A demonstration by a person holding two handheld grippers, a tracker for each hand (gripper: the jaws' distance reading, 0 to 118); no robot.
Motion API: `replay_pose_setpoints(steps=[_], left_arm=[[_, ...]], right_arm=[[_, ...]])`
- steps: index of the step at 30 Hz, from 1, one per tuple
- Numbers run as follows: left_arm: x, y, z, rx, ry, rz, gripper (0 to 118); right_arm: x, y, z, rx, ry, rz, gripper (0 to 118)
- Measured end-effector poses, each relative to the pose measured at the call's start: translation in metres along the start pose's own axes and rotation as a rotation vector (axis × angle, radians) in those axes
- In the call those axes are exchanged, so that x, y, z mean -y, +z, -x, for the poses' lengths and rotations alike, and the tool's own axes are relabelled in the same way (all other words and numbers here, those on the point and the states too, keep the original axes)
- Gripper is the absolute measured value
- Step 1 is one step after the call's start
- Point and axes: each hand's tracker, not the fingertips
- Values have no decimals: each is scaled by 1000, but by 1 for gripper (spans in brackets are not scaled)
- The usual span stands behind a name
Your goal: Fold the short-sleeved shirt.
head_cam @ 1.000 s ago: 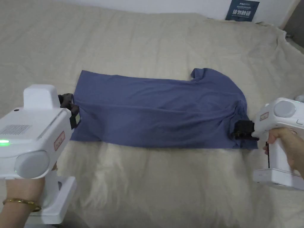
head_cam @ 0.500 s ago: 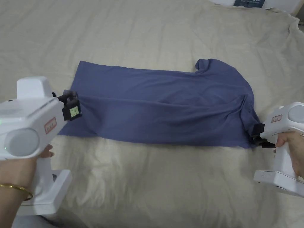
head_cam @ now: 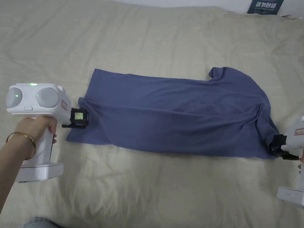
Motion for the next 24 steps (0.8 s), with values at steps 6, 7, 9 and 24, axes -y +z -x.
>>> replay_pose_setpoints(steps=[6,7,9,24], left_arm=[[8,-20,-10,49,40,22,21],[9,-21,-12,62,40,22,18],[6,-22,-15,29,-12,15,0],[-3,59,45,141,73,-59,0]], right_arm=[[-1,-5,0,6,12,6,6],[-1,-6,1,7,11,7,6],[-1,-8,1,8,12,10,6],[-16,36,-8,-31,129,90,6]])
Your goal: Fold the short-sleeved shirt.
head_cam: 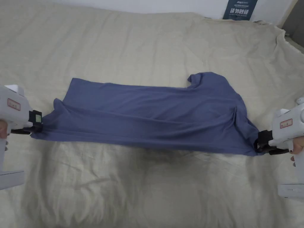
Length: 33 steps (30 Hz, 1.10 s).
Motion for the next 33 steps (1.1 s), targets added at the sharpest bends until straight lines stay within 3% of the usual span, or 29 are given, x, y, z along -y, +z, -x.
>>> replay_pose_setpoints(steps=[10,17,18,20,21,22,23,24,26,33], left_arm=[[90,34,31,9,4,23,0],[152,19,36,-32,19,73,0],[156,16,35,-35,11,79,4],[159,15,30,-48,7,86,31],[158,17,28,-65,-13,88,66],[157,19,28,-104,-46,84,92],[153,24,28,-108,-60,69,110],[149,31,28,-106,-61,52,118],[135,49,28,-89,-38,-32,118],[93,105,-7,-35,-107,-312,118]], right_arm=[[83,34,-6,-35,72,24,5],[141,22,-9,-15,59,50,5],[145,20,-8,-7,58,49,5],[149,19,-7,-7,46,48,13],[149,21,-7,-11,39,40,36],[148,25,-6,3,46,42,64],[146,30,-4,31,82,50,87],[145,37,-4,44,129,37,96],[141,55,-3,77,158,-22,98],[122,140,17,49,93,-463,100]])
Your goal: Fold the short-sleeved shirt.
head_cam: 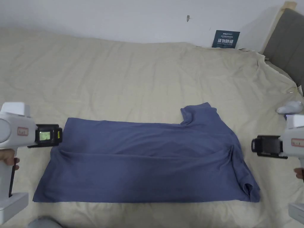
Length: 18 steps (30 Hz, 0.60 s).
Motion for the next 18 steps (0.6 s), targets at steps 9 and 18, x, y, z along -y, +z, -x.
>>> replay_pose_setpoints(steps=[9,18], left_arm=[[2,33,-51,32,68,-469,90],[20,23,-57,56,10,-562,0]], right_arm=[[1,43,38,-9,-35,-544,103],[20,40,59,-75,-32,-593,2]])
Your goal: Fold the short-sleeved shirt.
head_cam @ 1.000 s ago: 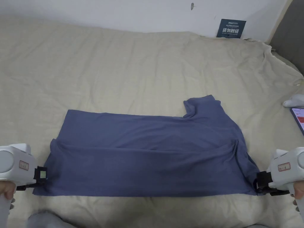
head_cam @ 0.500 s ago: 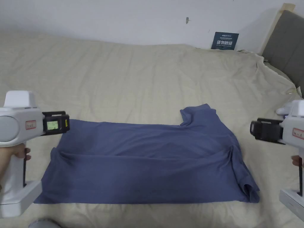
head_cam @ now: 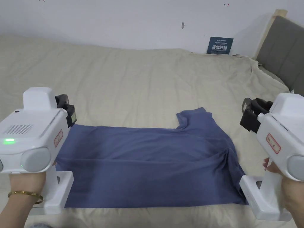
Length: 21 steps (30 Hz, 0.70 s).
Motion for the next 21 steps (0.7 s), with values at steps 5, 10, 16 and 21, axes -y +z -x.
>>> replay_pose_setpoints(steps=[5,10,16,21], left_arm=[[8,-8,1,1,20,9,0],[11,-11,-1,-5,21,20,0],[11,-19,-3,-12,7,40,0],[7,-29,-1,-22,8,45,0]], right_arm=[[7,-6,3,-7,-10,24,0],[8,-15,7,-13,-12,65,0],[-4,-43,13,-20,20,124,0],[-16,-117,6,-21,71,303,0]])
